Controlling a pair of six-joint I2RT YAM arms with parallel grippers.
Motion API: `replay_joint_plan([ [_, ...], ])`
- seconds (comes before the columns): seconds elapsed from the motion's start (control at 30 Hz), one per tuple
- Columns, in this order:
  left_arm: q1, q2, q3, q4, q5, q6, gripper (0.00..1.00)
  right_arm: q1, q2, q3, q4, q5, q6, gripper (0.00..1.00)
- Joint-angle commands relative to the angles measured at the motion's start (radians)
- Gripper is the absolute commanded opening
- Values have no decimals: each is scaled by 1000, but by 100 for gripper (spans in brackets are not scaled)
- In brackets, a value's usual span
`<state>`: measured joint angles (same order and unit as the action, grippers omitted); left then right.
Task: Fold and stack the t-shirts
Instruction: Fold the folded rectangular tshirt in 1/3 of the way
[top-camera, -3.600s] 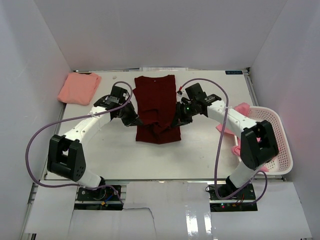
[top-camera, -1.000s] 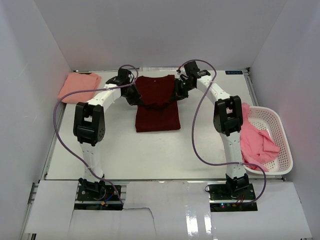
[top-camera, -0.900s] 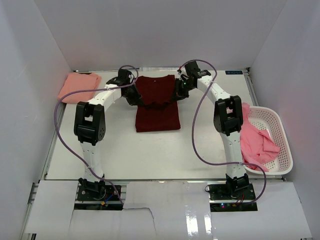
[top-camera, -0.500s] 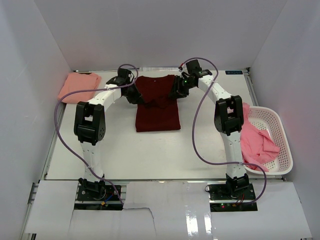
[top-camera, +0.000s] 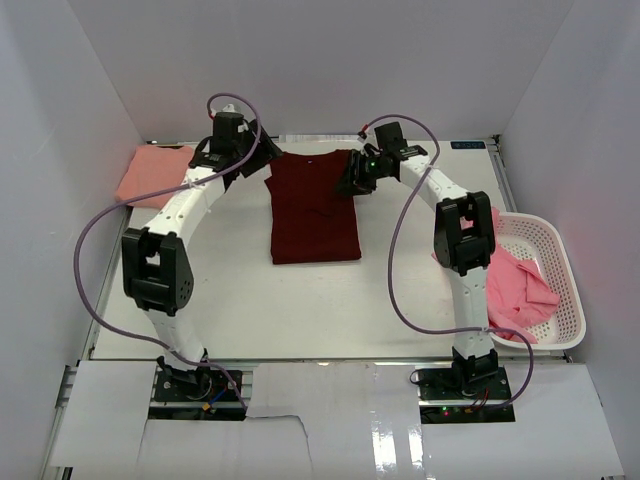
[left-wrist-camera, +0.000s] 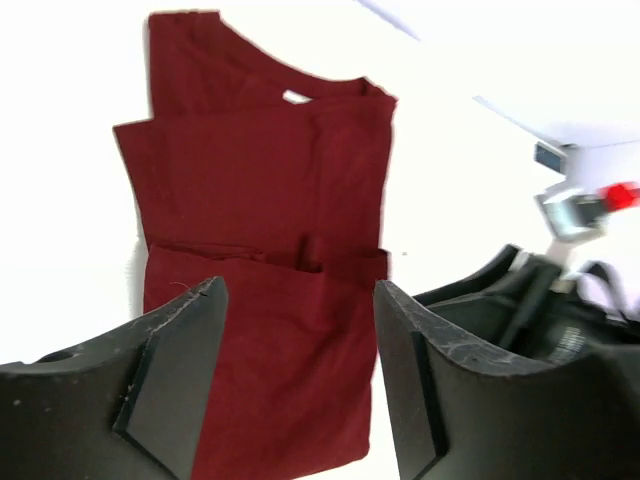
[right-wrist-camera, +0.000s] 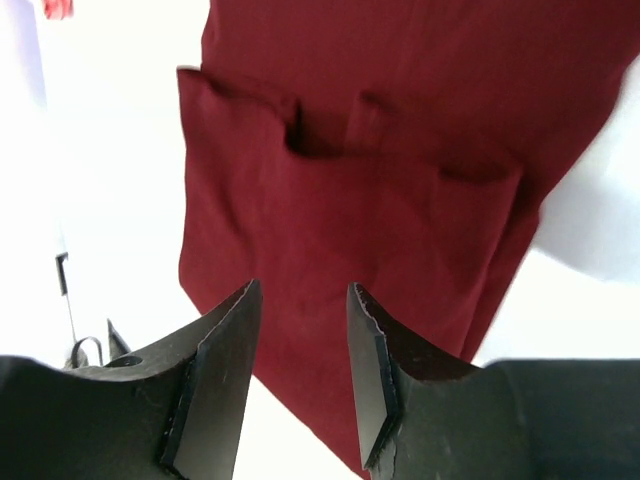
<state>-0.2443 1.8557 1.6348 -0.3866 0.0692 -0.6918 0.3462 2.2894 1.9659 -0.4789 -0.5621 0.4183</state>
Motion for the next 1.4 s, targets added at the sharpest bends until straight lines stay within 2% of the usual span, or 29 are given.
replay_joint_plan([
  [0.0,4,-96,-82,43,19,32,70,5,-85,-85,100,-71,28,45],
  [0.13,4,-141,-249,98,215,5,66,27,-126,-185,177,-111,56,44],
  [0.3,-19,-219,-517,235,293,-18,63,74,-142,-263,261,-157,91,43],
  [0.4,-39,-234,-602,281,328,-14,61,97,-131,-283,301,-182,117,40],
  [0.43,-46,-239,-618,288,337,-12,61,102,-127,-289,315,-191,129,37],
  [0.53,-81,-254,-668,322,351,-8,61,119,-111,-306,358,-217,168,12],
  [0.57,-90,-259,-681,346,359,-9,61,125,-108,-309,365,-217,178,8],
  [0.8,-171,-291,-739,422,368,-21,61,140,-65,-349,462,-246,229,8],
  [1.0,-188,-294,-757,437,371,-29,61,145,-42,-387,528,-255,249,8],
  [1.2,-190,-273,-823,543,369,-17,57,148,-1,-395,576,-275,269,8],
  [1.27,-188,-254,-845,587,372,-18,48,148,16,-388,583,-277,269,8],
  [1.3,-188,-239,-872,642,374,-25,39,149,22,-383,583,-279,269,8],
  [1.33,-187,-234,-886,669,368,-34,25,149,24,-380,583,-280,269,8],
  [1.37,-187,-228,-900,695,362,-44,0,149,28,-375,582,-280,269,8],
])
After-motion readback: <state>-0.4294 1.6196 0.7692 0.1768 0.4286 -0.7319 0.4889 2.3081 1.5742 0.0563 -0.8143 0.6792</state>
